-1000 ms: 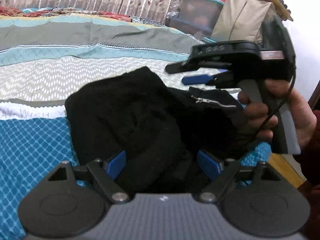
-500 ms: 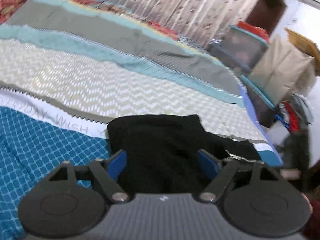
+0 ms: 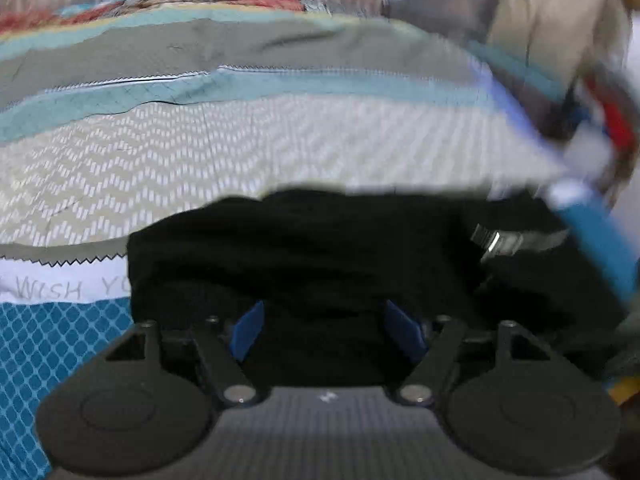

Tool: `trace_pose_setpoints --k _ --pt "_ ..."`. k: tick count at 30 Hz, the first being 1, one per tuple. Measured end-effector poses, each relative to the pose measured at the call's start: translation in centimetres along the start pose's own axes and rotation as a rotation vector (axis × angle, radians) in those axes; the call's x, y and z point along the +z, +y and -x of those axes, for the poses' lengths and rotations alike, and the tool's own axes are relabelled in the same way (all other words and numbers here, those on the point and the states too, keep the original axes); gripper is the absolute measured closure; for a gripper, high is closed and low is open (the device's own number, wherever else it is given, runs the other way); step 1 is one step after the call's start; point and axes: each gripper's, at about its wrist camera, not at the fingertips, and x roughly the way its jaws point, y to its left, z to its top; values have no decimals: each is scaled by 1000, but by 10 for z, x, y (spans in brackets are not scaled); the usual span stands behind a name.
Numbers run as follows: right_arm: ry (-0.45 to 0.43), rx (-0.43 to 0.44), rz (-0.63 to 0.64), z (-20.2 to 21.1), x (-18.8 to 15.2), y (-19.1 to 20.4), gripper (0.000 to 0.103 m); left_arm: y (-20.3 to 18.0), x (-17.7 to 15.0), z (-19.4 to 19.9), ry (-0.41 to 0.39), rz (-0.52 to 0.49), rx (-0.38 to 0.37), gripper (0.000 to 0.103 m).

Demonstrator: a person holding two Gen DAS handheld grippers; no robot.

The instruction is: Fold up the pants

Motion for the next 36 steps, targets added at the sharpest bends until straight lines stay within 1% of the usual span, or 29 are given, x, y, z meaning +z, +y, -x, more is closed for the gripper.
trace_pose_setpoints --k 1,2,5,6,7,8,9,10,12,14,15,18,19,22,24,25,27,29,32,36 --pt "-16 1 11 6 2 2 70 -3 -4 1 -23 -17 11 34" --pt "-41 2 30 14 2 2 69 -2 -5 4 -24 -15 10 34" --pt "-122 40 53 41 3 -7 68 5 1 16 -1 35 -14 34" --pt "-152 47 46 51 3 -15 68 7 3 23 -1 58 -28 33" --pt "-187 46 36 60 2 -24 68 8 6 31 -18 80 -50 30" --pt "-224 38 22 68 1 -34 68 6 10 37 -38 88 -65 29" --pt "-260 19 6 76 -1 -42 64 4 13 43 -61 89 -75 25" --pt "-293 -7 -11 85 -2 -51 58 0 14 47 -75 88 -84 25" --pt "-336 -32 -46 100 -6 -70 58 -9 14 47 -67 78 -104 25" --pt "-353 -49 -83 109 -7 -86 58 -23 8 43 -36 41 -104 25" --pt "-359 -58 -94 111 -9 -92 58 -30 4 40 -16 17 -90 25" --pt "-353 -63 -125 110 -15 -102 58 -50 -8 27 50 -37 -1 25" --pt "-346 -55 -130 107 -16 -102 58 -54 -10 24 64 -37 29 22" --pt "-315 -37 -110 100 -18 -97 58 -56 -12 23 79 -2 80 16" --pt "-276 -37 -89 89 -19 -87 58 -58 -13 22 92 7 108 15" --pt "-241 -42 -87 79 -21 -85 58 -59 -14 22 96 10 121 14" --pt "-184 -69 -102 62 -24 -86 60 -60 -13 22 102 16 142 13" --pt "-213 -69 -96 60 -31 -85 59 -62 -16 23 106 20 161 11" --pt "-215 -66 -92 62 -31 -85 59 -64 -18 24 114 20 188 3" --pt "-232 -15 -178 66 -34 -97 59 -62 -19 24 126 37 190 1"
